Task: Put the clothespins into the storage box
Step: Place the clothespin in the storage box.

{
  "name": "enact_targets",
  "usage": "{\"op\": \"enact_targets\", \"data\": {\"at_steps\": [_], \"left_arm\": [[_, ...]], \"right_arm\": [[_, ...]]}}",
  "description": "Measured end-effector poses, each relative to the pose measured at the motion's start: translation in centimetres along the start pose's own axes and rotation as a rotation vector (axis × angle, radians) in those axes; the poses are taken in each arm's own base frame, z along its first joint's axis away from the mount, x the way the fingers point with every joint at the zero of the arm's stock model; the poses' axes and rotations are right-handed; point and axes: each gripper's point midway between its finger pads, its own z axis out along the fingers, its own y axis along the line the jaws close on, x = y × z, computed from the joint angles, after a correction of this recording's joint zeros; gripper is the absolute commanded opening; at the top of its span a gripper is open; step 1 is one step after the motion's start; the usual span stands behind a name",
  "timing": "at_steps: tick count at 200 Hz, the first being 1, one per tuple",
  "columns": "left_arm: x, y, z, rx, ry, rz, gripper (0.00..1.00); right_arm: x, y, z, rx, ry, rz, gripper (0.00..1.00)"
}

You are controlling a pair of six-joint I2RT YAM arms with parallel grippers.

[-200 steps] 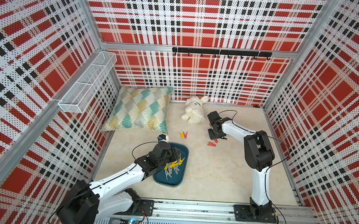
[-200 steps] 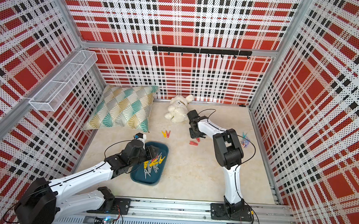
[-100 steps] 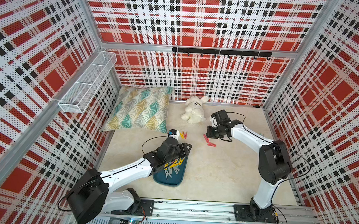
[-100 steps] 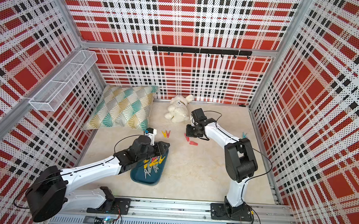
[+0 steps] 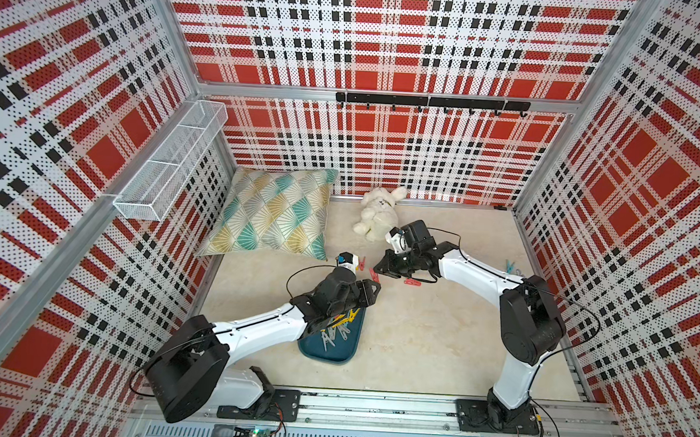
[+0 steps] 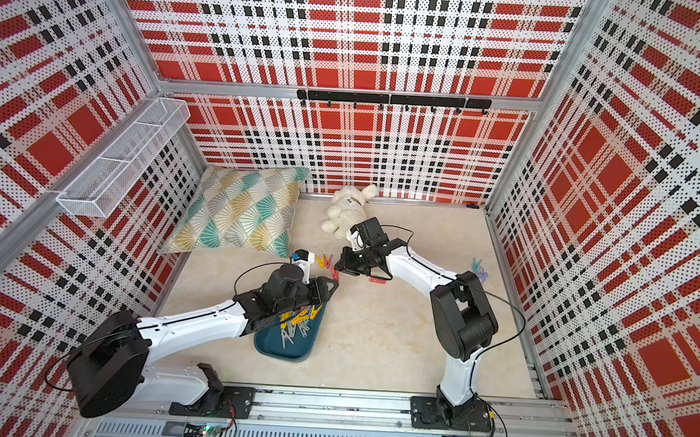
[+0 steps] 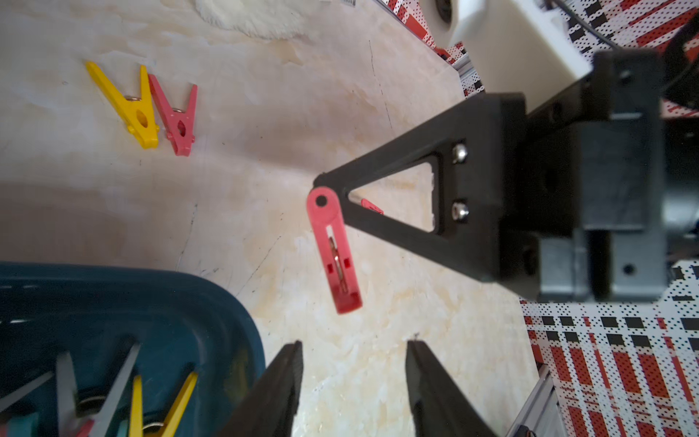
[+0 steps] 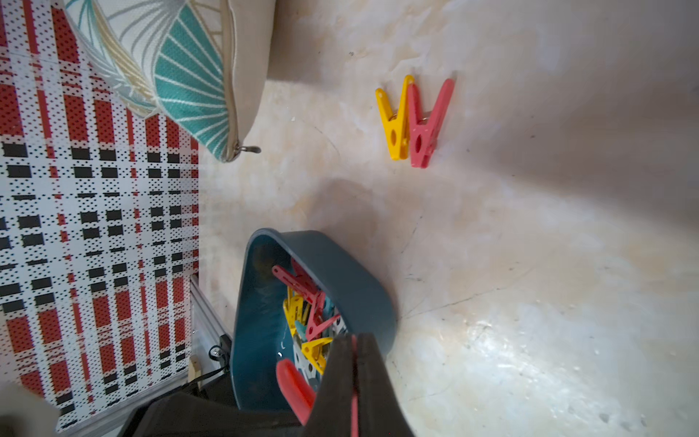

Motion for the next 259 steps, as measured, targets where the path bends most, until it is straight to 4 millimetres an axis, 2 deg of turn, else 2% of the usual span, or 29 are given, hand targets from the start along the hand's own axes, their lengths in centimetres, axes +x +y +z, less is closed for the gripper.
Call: {"op": "enact_targets", "data": {"at_steps": [50, 122, 162, 190, 218, 259], "left_arm": [[-0.7, -0.5, 0.0, 0.002, -0.019, 0.014, 0.48], [-0.9, 0.2, 0.2, -0.034, -0.030, 0.023, 0.37], [-1.0, 0.1, 0.2, -0.035, -0.037, 0.023, 0.30], [-1.0, 0.2, 0.2, -0.042, -0.036, 0.022, 0.18], [-1.0, 0.5, 0.1, -0.054, -0.039, 0.015, 0.10], [-1.1, 0.3, 0.0, -0.047, -0.041, 0.017, 0.05]], "right_arm": [[0.7, 1.3, 0.2, -0.034, 0.018, 0.010, 0.03], [0.3, 3.5, -1.3, -0.087, -0.010, -0.018, 0.04], [1.2, 3.1, -1.0, -0.080, 0.009, -0.012, 0.05], [1.6, 2.9, -0.8, -0.076, 0.015, -0.005, 0.06], [1.3, 3.1, -1.1, -0.080, 0.001, -0.011, 0.20], [1.3, 2.8, -1.0, -0.058, -0.008, -0.029, 0.38]]}}
